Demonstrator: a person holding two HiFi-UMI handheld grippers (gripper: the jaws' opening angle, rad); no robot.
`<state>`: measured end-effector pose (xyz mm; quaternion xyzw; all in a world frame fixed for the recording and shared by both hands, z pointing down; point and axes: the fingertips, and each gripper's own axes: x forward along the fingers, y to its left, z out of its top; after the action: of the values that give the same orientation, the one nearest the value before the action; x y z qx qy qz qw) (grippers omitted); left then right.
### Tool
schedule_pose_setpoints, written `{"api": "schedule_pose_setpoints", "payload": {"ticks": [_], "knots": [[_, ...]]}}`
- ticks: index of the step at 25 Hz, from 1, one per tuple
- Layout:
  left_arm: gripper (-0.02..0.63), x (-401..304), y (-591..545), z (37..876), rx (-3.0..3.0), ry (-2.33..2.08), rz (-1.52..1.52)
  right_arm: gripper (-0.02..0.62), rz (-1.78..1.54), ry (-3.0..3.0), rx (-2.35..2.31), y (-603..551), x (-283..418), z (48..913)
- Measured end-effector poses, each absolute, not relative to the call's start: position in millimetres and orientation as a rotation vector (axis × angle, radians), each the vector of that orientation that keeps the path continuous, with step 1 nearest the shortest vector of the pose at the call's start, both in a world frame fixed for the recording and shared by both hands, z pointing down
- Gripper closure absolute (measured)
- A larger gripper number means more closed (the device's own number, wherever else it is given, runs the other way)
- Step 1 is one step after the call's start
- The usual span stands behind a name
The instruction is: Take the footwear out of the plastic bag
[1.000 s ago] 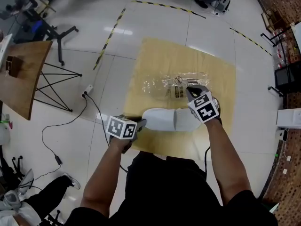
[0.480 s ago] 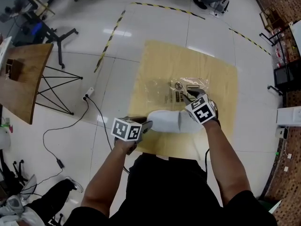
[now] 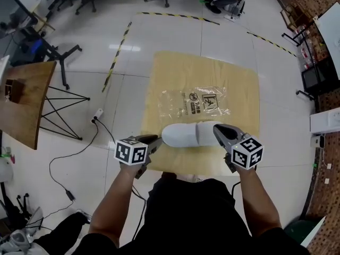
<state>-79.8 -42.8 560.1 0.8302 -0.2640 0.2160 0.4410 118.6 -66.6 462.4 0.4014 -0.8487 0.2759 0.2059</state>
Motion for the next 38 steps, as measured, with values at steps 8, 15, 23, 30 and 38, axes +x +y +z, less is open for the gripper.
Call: {"api": "schedule_pose_setpoints", "payload": {"ticks": [8,15,23,30,38], "knots": [[0.600,-47,33,487,2.191,-0.757,0.410,0.594,1.404,-2.728,1.122,49,150,391],[0.600,6,132,450,2.195,-0.918,0.265,0.595,1.227,-2.789,1.028,141,185,378],[0.600,46,229,432,2.210,-0.960,0.360,0.595,1.239,-2.738,1.063,210,223,382],[0.600,46,223,416,2.247,-0.962,0.400,0.595,1.084,-2.737,1.117,213,231,365],[0.600,17,203,406,2.320,-0.880,0.420,0.595,0.963,-2.655,1.250,199,198,367]]}}
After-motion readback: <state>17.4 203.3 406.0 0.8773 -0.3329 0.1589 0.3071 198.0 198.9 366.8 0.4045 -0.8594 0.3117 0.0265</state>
